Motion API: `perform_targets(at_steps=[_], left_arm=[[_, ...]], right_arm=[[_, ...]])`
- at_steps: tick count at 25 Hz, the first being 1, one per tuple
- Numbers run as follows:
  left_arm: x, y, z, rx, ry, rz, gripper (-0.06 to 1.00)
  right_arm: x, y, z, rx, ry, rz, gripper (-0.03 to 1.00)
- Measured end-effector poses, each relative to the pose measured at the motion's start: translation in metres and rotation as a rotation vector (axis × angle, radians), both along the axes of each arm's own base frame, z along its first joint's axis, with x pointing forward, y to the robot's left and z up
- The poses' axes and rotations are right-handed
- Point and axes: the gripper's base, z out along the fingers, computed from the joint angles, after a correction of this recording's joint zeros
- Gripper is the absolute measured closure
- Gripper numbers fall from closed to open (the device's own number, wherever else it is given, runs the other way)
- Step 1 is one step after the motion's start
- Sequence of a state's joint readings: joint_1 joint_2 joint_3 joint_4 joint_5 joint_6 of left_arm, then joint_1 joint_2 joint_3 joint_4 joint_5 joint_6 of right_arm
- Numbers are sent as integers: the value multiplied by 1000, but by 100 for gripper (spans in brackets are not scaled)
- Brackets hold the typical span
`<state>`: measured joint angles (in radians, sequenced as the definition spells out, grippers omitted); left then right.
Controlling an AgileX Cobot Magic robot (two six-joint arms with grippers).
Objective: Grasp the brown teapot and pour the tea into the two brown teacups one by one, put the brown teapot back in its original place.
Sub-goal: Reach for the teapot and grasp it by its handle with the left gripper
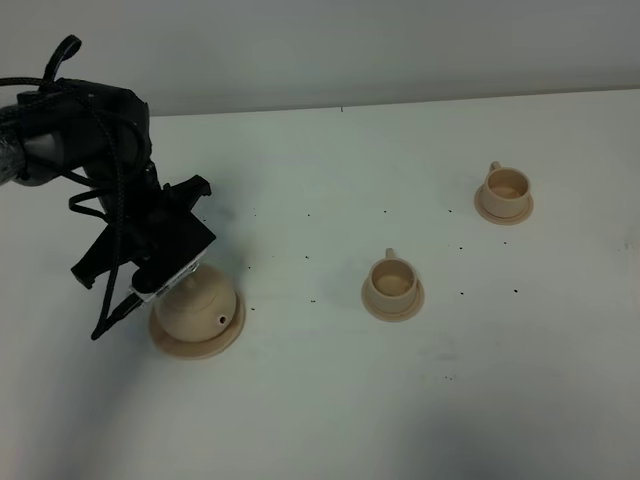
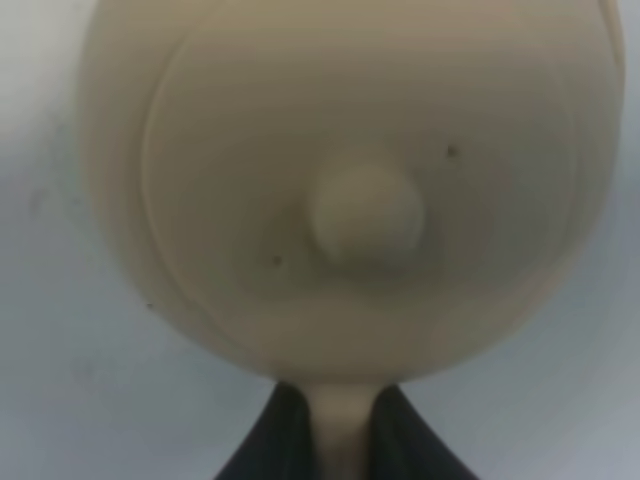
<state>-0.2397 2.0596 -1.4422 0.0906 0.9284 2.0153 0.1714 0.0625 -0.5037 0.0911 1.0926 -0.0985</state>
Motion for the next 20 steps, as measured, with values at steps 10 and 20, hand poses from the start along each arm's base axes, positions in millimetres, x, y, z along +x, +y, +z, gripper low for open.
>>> perform_targets(at_steps=[10,20], left_arm=[[-4,0,19,-20,-29,89,82],[-6,2,28,-99,-31,167,82]], right_arm=[[0,0,0,0,0,0,73],[0,0,0,0,0,0,73]])
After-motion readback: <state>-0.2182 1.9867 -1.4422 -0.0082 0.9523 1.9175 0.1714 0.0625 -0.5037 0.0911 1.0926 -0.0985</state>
